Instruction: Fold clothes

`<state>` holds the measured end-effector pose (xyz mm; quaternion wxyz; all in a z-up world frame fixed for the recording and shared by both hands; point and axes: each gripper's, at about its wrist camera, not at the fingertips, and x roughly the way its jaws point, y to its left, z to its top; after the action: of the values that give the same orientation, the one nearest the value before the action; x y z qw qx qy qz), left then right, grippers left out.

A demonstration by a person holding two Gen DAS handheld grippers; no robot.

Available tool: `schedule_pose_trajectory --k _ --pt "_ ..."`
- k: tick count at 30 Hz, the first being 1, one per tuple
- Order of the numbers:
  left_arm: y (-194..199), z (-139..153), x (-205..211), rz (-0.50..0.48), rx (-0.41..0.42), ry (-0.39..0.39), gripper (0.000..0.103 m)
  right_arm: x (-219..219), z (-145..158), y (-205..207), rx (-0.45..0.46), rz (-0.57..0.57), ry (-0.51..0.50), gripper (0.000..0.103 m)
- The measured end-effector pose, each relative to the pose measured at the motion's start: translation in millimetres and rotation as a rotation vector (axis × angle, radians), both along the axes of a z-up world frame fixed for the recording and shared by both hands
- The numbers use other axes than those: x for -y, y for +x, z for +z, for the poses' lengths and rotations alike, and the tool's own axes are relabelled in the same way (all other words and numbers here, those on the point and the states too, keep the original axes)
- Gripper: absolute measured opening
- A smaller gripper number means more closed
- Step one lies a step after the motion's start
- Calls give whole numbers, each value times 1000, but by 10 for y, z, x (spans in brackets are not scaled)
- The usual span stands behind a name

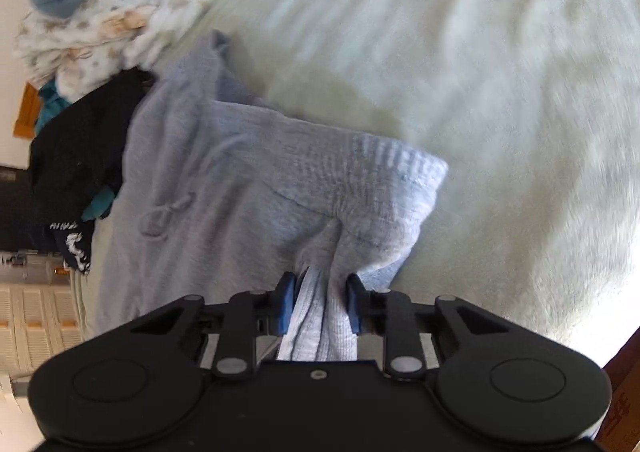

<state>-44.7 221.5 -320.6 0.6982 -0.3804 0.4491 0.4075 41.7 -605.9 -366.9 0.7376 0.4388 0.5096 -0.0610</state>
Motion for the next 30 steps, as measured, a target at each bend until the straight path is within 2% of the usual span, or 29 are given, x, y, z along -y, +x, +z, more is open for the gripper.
schedule_pose_trajectory --k 4,11,16,20,25,30 --pt "202 160 -4 -6 22 17 9 3 238 93 45 17 10 19" --pt "736 577 -52 -52 162 53 8 -44 628 447 137 31 7 17" --pt "1138 753 -143 -56 281 74 8 -52 807 778 214 26 1 17" --pt "1551 819 -190 -106 347 96 8 -105 821 1066 215 43 -75 17" --pt "1917 810 -191 -143 379 105 8 -175 716 1356 225 8 -84 17" --pt "2163 851 -150 -137 434 114 8 -253 700 1593 246 -34 -94 16"
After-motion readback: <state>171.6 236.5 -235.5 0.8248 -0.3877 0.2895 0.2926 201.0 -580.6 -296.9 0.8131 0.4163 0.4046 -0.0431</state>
